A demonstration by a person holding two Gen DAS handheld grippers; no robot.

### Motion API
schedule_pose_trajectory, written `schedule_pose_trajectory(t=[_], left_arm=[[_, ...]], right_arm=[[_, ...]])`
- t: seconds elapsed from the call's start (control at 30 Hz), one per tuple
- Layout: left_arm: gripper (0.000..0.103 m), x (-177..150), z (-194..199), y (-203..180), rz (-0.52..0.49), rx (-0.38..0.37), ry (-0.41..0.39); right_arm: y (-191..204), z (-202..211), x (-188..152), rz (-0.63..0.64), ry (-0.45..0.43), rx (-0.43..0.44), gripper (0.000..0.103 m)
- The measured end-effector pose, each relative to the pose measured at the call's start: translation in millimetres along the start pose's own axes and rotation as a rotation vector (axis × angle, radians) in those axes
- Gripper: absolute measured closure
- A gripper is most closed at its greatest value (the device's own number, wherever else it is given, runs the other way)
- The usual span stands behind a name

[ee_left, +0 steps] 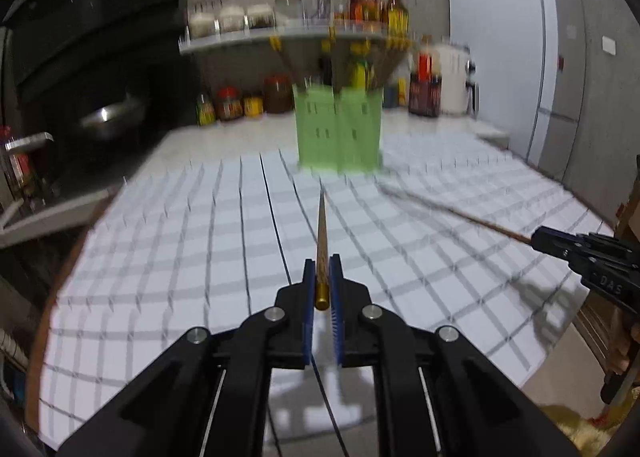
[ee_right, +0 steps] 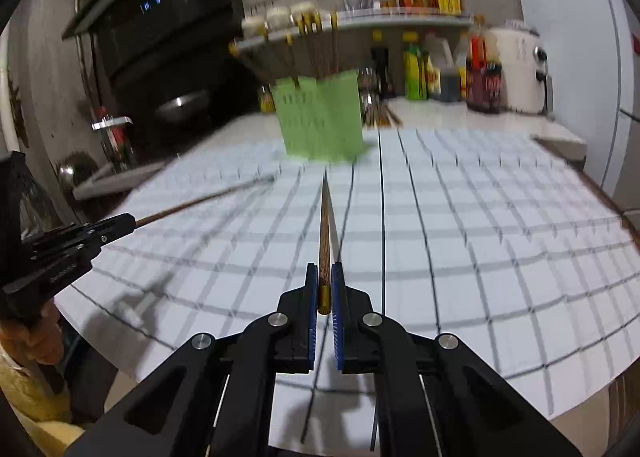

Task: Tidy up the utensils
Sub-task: 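Lift both held chopsticks upright and carry them above the green holder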

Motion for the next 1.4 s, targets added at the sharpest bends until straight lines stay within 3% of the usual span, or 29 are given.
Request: schedule_pose_trajectory(t=[0.27,0.5,0.97,1.23,1.4], left_arm=[[0.096,57.1,30.0,5.0,-0.019,0.001,-0.191],[0.096,82.2,52.4,16.6,0.020,-0.004,-0.283],[0.096,94.3,55.6,51.3,0.122,-0.064,-0.285],[0.096,95.2,60.8,55.9,0.126,-0.134,-0.265],[0.096,91.4,57.0,46.5,0.090,-0.139,-0.241]], right_arm=[[19.2,25.9,61.2,0.062,-0.144,0.006,0.096],[42.1,41.9,100.2,0.136,-0.213,0.008,0.096],[59.6,37.8,127.8,0.209,-0.235,0.009,0.096],[59.2,30.2,131.7,0.218,-0.242,-0.011,0.096],[60.7,27.5,130.1,0.230,-0.246,-0.025,0.096]])
Point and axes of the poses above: each gripper's, at about its wrist camera, not at the fingertips, and z roughly against the way its jaws point, y to its left, x to its top, the point moved 2 cm from there along -z, roughly the way its jaws point, and after that the axes turned 13 degrees about x, right-handed, at the moved point
